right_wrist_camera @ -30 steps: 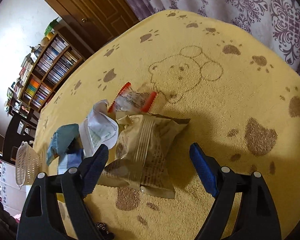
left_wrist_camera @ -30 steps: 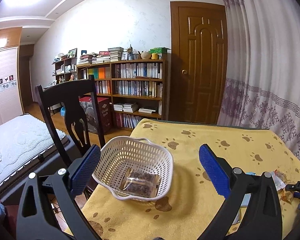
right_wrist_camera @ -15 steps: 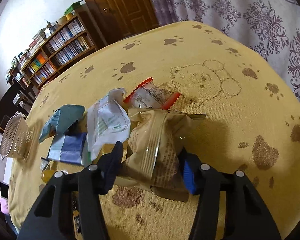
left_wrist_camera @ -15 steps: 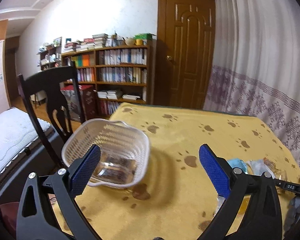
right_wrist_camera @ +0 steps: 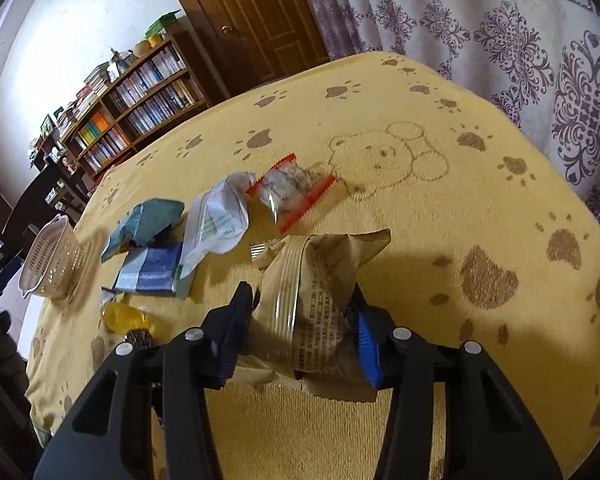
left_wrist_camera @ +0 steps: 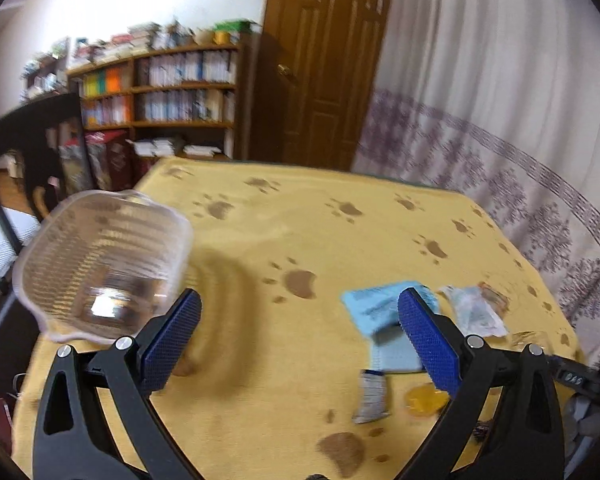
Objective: Organize snacks
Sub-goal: 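Grasp the light-blue wrapped packet with the left tool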
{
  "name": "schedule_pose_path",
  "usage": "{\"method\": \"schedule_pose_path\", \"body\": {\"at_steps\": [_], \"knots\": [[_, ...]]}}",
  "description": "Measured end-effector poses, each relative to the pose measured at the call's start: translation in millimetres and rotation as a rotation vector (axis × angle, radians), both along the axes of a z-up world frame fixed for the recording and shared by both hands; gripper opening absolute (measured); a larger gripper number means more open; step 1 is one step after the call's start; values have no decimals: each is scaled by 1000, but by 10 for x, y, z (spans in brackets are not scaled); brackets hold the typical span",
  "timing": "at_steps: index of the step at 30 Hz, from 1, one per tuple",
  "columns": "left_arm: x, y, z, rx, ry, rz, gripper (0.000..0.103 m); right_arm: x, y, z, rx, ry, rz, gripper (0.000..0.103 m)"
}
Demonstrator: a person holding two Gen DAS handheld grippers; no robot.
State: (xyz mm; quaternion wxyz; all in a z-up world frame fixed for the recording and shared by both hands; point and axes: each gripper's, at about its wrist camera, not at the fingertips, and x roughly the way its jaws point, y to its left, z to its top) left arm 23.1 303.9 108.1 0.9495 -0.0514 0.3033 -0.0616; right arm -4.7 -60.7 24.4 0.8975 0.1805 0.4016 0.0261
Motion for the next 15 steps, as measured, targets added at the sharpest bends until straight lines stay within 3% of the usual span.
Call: {"method": "schedule_pose_path", "body": {"at_steps": [9,15], "knots": [[514,-655,-247,-34,144,-180,100,-17,61,-126,-3,-17,47,52],[890,-949,-497,-69,265,-246,100,-9,129,-169,-26,-14,64,53]]}}
